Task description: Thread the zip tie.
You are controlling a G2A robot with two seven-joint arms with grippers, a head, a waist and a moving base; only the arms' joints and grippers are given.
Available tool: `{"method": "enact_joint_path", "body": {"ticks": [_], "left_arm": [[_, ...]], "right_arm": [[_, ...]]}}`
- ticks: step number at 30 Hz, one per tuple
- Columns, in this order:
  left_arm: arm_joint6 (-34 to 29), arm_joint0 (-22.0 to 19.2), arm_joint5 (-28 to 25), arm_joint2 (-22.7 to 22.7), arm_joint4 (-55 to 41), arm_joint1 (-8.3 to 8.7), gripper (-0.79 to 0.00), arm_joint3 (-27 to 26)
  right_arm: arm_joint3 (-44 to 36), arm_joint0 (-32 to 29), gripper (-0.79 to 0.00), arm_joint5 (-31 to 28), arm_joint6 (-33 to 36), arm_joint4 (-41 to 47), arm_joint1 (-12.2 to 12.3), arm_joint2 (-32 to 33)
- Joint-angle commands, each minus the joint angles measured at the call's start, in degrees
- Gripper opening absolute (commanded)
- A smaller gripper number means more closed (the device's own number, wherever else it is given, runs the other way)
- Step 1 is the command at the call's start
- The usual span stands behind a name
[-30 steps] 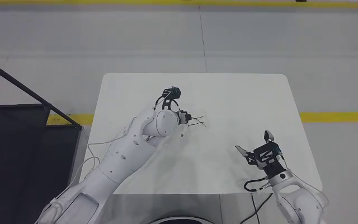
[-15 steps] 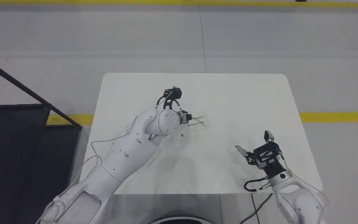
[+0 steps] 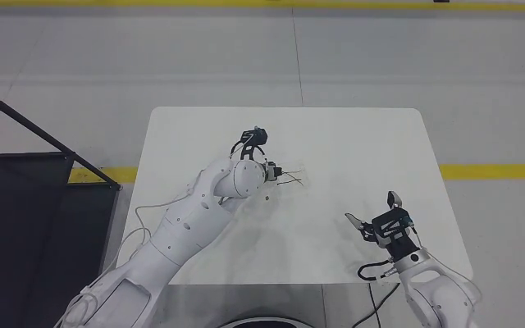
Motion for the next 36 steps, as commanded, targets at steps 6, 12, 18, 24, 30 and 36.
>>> {"method": "enact_joint_path", "body": {"ticks": [6,12,18,24,30,36], "left_arm": [[-0.34,0.35,-0.26,-0.72,0.23,-0.08,-0.677,-0.27],[-0.78,0.98,-0.64,-1.56,0.48,-0.02,-0.665,-1.02],[-0.97,1.97,-0.94,-2.61,1.05,0.19,-0.637,-2.53],[-1.19,4.43,-1.62,-4.38,3.51,0.99,-0.588,-7.29],[-2.16,7.91,-6.22,-5.56,11.24,2.49,-0.526,-14.80],[-8.08,5.61,-9.99,-3.20,20.64,2.88,-0.533,-17.69]], "right_arm": [[0.00,0.00,0.000,0.00,0.00,0.00,0.00,0.00],[0.00,0.00,0.000,0.00,0.00,0.00,0.00,0.00],[0.00,0.00,0.000,0.00,0.00,0.00,0.00,0.00],[0.00,0.00,0.000,0.00,0.00,0.00,0.00,0.00],[0.00,0.00,0.000,0.00,0.00,0.00,0.00,0.00],[0.00,0.00,0.000,0.00,0.00,0.00,0.00,0.00]]}}
